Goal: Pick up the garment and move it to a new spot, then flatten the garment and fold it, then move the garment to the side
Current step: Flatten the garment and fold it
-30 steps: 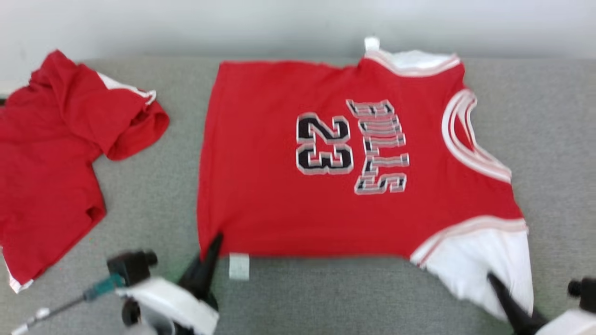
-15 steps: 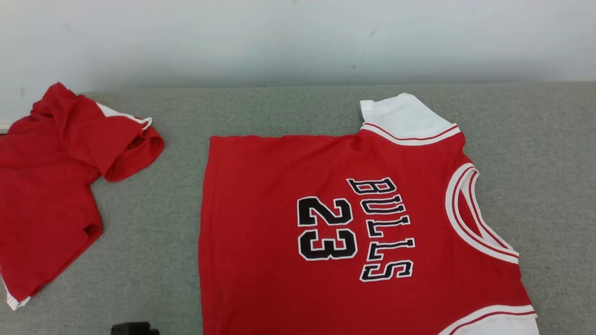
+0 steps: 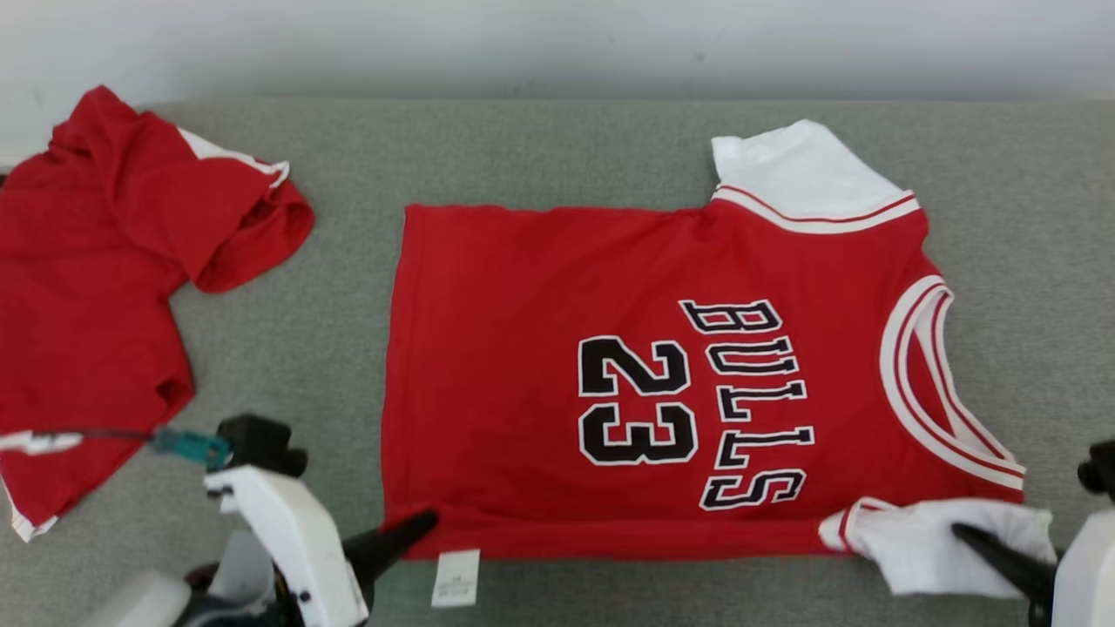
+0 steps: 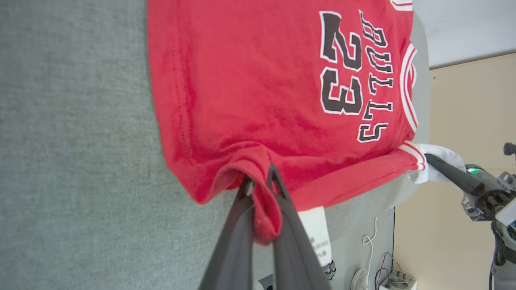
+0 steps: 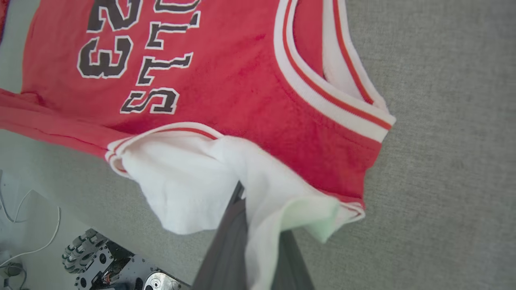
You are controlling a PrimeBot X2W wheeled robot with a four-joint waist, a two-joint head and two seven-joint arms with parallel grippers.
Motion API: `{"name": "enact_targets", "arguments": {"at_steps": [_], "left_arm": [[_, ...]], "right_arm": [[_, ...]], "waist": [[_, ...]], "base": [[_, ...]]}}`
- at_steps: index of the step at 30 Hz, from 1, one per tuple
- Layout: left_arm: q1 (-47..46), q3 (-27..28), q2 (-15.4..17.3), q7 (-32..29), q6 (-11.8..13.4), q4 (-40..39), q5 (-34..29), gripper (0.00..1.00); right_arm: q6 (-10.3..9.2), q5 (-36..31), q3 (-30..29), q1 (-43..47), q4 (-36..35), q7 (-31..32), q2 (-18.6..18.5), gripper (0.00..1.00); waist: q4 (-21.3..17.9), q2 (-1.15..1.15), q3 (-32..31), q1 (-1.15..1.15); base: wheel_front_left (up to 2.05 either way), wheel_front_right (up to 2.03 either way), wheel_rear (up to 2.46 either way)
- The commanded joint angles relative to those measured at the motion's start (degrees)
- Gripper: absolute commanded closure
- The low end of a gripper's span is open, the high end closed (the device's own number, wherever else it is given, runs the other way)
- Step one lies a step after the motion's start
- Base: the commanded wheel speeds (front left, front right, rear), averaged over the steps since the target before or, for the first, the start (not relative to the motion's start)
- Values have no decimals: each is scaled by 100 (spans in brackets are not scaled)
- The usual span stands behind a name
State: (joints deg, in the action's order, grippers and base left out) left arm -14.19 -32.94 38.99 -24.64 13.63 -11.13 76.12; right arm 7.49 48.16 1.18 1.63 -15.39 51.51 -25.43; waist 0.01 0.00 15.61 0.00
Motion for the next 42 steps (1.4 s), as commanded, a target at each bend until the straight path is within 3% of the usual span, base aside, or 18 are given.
{"name": "enact_targets", "arguments": {"at_steps": [1, 9, 10, 11, 12, 13, 20, 26, 29, 36, 42], "left_arm": [[-266, -26, 85, -274, 47, -30, 58, 100], [-1329, -96, 11, -1125, 209, 143, 129, 100], [-1417, -120, -22, -1151, 212, 211, 102, 100], [-1506, -142, -59, -1142, 217, 299, 65, 84], [-1567, -151, -95, -1108, 208, 363, 26, 54], [-1611, -160, -154, -1093, 191, 439, 6, 0], [-1455, -55, -260, -627, 109, 815, -152, 0], [-859, 14, 1, 190, 53, 528, -643, 0], [-461, 5, 45, 682, 128, 359, -917, 0], [38, -134, -141, 1467, 240, 321, -1404, 0], [-173, -436, -229, 1835, 169, 817, -2062, 0]], "right_arm": [[-1, -118, -38, -298, -16, 260, -63, 100], [-1, -488, -61, -1383, 163, 1210, 111, 100], [-1, -546, -53, -1492, 196, 1231, 160, 60], [-1, -618, -25, -1595, 210, 1218, 189, 0], [-1, -704, -17, -1666, 241, 1180, 234, 0], [-1, -766, 0, -1742, 261, 1111, 314, 0], [-1, -930, 4, -1703, 302, 403, 559, 0], [-1, -938, -18, -1122, 2, -421, 330, 0], [-1, -1169, -26, -766, -119, -877, 44, 0], [-1, -1691, -179, -109, 71, -1827, -287, 0], [-1, -1955, -69, 25, 546, -2231, -223, 0]], "waist": [[94, 0, 172, 0], [191, 0, 553, 0], [194, 0, 583, 0], [194, 0, 603, 0], [193, 0, 617, 0], [190, 0, 625, 0], [125, 0, 260, 0], [14, 0, -229, 0], [-31, 0, -452, 0], [-33, 0, -574, 0], [-18, 0, -390, 0]], "base": [[0, 0, 0], [0, 0, 0], [0, 0, 0], [0, 0, 0], [0, 0, 0], [0, 0, 0], [0, 0, 0], [0, 0, 0], [0, 0, 0], [0, 0, 0], [0, 0, 0]]}}
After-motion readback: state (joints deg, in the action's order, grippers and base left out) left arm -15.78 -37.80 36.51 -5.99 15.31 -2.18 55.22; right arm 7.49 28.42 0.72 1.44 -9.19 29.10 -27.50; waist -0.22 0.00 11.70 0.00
